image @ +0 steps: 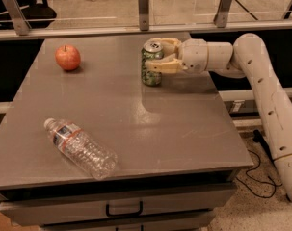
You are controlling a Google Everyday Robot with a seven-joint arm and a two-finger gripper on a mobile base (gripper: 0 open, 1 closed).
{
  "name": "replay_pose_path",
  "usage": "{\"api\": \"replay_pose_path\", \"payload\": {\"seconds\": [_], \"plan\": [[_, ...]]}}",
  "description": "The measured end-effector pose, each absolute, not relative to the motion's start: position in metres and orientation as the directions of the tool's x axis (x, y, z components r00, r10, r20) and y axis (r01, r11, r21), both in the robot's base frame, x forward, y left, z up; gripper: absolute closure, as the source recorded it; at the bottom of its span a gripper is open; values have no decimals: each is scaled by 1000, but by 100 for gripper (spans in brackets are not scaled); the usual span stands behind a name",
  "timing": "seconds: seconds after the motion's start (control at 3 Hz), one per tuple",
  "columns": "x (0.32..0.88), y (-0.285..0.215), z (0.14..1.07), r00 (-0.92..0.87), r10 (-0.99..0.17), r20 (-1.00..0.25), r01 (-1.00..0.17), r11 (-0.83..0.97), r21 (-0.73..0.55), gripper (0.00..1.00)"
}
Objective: Place green can upright
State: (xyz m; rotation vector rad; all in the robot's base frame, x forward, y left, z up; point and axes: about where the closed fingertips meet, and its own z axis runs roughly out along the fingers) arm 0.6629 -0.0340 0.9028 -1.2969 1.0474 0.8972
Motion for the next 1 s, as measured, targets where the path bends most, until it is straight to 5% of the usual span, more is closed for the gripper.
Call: {"api": "replay_pose_path", "payload": {"seconds": [0.33, 1.0], "plan": [[668, -41, 900, 284, -68, -956, -951, 104, -290, 6], [667, -118, 931, 296, -237, -926, -912, 218, -347, 0]]}}
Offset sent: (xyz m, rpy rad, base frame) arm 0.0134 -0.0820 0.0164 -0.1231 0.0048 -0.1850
